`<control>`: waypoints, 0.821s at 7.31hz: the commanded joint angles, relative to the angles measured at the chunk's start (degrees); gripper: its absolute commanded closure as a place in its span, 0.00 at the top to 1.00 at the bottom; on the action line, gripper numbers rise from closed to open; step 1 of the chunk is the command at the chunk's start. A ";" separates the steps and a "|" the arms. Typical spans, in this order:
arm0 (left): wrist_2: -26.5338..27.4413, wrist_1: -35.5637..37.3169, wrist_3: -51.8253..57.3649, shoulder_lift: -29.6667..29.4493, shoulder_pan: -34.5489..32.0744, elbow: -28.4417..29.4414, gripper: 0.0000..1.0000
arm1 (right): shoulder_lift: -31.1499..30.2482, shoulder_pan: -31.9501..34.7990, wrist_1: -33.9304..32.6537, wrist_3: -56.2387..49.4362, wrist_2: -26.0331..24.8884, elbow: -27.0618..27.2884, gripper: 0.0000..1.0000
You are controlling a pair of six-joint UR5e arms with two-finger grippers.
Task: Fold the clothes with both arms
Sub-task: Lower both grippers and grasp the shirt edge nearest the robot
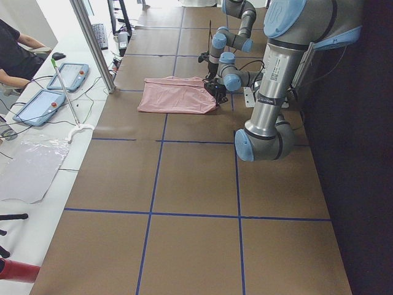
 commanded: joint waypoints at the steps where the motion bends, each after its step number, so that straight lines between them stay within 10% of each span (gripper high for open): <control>1: -0.07 0.00 0.09 -0.02 0.01 -0.11 0.00 | -0.05 0.39 0.05 -0.23 0.58 0.67 0.00; 6: -0.34 0.88 0.78 0.16 0.01 -4.74 0.00 | -1.28 1.53 -0.13 -2.41 4.87 4.09 0.00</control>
